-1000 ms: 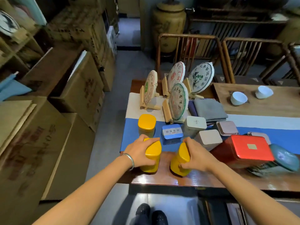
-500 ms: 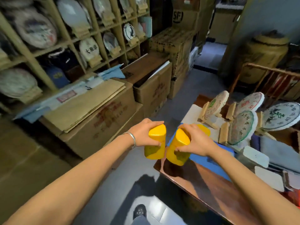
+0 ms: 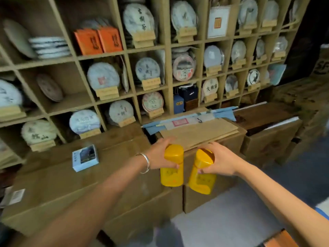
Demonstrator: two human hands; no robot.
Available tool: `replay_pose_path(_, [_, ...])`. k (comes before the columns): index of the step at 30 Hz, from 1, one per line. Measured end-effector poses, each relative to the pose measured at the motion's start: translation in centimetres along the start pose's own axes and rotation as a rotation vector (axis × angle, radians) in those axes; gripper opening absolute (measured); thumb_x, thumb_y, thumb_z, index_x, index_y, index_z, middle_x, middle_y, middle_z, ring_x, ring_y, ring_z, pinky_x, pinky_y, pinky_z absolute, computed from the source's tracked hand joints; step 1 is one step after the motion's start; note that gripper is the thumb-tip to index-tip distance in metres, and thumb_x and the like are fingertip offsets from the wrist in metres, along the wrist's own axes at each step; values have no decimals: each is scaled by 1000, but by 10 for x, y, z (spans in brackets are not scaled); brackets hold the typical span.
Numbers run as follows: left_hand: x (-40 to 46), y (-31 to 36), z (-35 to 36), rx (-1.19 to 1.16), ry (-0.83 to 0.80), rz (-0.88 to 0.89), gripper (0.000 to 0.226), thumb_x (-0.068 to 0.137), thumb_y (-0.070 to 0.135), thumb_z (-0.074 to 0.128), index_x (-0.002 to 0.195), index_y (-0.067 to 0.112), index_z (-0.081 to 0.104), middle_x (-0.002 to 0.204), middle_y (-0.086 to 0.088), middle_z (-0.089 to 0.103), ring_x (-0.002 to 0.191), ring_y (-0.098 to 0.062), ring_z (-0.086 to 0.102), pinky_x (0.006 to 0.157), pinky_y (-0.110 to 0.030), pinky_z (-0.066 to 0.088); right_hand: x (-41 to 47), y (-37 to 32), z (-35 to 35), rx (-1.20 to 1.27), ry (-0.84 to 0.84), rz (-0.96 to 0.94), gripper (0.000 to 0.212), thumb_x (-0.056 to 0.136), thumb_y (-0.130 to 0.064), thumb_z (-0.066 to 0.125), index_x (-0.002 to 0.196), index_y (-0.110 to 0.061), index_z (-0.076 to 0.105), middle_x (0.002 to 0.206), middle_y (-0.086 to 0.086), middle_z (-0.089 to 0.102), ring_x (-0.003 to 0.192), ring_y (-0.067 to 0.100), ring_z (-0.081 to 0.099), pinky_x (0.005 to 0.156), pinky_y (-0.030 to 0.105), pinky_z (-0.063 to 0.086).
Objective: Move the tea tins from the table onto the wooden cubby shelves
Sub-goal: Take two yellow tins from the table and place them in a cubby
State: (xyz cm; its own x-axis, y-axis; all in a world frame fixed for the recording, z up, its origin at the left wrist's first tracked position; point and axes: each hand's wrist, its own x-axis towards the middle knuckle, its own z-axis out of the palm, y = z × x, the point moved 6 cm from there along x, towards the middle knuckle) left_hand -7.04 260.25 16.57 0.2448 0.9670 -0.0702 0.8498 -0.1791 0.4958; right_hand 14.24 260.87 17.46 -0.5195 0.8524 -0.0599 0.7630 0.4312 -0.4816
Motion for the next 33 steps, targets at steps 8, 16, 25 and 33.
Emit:
replay_pose_path(8, [-75, -149, -154, 18, 222, -150, 79, 62, 51, 81, 127, 40, 37, 127, 4, 41, 113, -17, 46, 94, -34, 46, 154, -170, 17, -44, -76, -225, 97, 58, -63, 80, 139, -31, 39, 136, 0, 43, 124, 20, 44, 101, 34, 41])
replay_pose_path(16, [-137, -239, -275, -8, 486, -300, 75, 58, 47, 85, 120, 37, 46, 120, 4, 47, 106, -17, 51, 86, -34, 52, 245, -295, 20, 16, -82, -371, 90, 61, -54, 83, 134, -32, 35, 131, -6, 41, 114, 16, 48, 87, 30, 45])
replay_pose_path(25, [-115, -288, -383, 51, 583, -323, 75, 62, 47, 83, 125, 31, 46, 124, 3, 48, 109, -18, 51, 88, -35, 50, 348, -383, -5, 28, -48, -555, 71, 62, -46, 86, 119, -31, 46, 118, -4, 47, 106, 17, 50, 82, 31, 51])
replay_pose_path(33, [-75, -330, -484, 49, 674, -357, 68, 65, 42, 83, 122, 32, 48, 117, 6, 52, 101, -17, 57, 78, -28, 51, 453, -455, -53, 68, 31, -692, 75, 62, -41, 87, 123, -26, 46, 118, -6, 47, 107, 15, 51, 81, 28, 45])
